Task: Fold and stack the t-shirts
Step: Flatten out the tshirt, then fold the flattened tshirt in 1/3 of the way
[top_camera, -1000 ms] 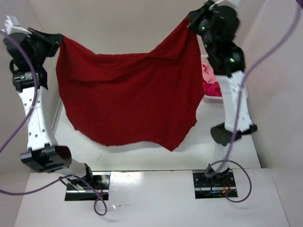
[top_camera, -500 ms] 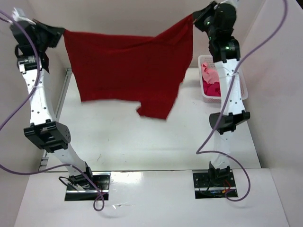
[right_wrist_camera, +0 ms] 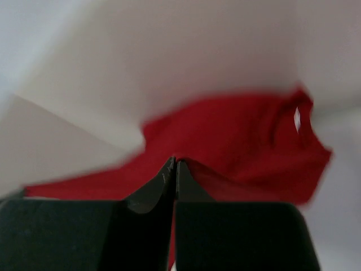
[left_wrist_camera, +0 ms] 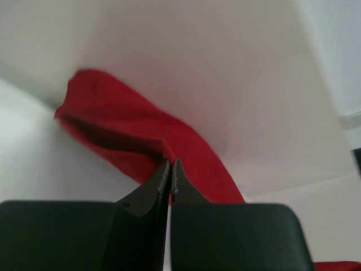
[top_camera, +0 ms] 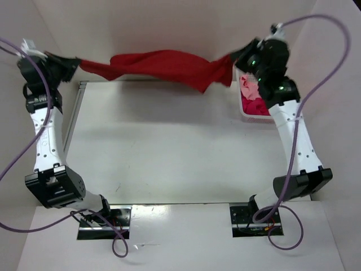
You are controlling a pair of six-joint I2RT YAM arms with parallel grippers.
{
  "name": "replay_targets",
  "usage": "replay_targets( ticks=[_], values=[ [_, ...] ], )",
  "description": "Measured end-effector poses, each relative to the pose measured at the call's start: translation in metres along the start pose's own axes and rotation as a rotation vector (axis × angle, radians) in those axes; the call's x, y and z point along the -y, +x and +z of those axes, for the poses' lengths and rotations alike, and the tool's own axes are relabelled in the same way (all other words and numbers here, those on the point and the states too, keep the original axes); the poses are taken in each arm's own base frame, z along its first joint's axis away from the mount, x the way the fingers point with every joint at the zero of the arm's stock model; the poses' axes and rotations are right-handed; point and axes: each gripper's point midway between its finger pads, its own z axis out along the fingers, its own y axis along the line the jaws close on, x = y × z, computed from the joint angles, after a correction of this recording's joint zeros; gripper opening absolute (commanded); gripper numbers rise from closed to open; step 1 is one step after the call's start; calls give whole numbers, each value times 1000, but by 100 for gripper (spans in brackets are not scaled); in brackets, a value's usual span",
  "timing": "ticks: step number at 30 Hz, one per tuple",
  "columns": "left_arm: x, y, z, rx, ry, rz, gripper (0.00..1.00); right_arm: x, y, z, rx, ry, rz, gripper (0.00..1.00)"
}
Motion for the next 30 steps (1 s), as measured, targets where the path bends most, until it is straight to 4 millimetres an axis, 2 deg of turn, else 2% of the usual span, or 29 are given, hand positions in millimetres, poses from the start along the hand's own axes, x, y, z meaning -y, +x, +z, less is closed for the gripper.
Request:
replay_targets(
  ticks=[2,4,6,8,10,11,13,17,21,26,28,30],
  values=[
    [-37,35,-2,-72,-60,-32,0,52,69,0,-156,107,3,0],
    [-86,84,-10,-174,-151,-68,0,109,147,-8,-330,221,6,0],
    [-129,129,-24,-258,-233,-97,0,165,223,-38,-516,344,18,0],
    [-172,176,-51,-351,-338,-125,0,205,282,-83,-677,445,43,0],
    [-200,209,-75,-418,-415,-138,0,226,318,-126,-797,514,79,0],
    [-211,221,-86,-445,-448,-143,0,230,328,-142,-835,535,96,0],
    [-227,240,-105,-486,-493,-136,0,230,336,-162,-872,551,125,0],
    [-238,260,-137,-528,-542,-118,1,214,324,-174,-855,514,156,0],
    [-229,251,-157,-504,-552,-58,1,202,319,-192,-872,498,185,0],
    [-220,249,-167,-506,-547,-53,0,202,323,-238,-938,553,211,0],
    [-222,253,-172,-526,-567,-64,0,202,321,-245,-945,568,208,0],
    [-222,253,-174,-535,-584,-70,0,202,319,-242,-946,582,205,0]
  ],
)
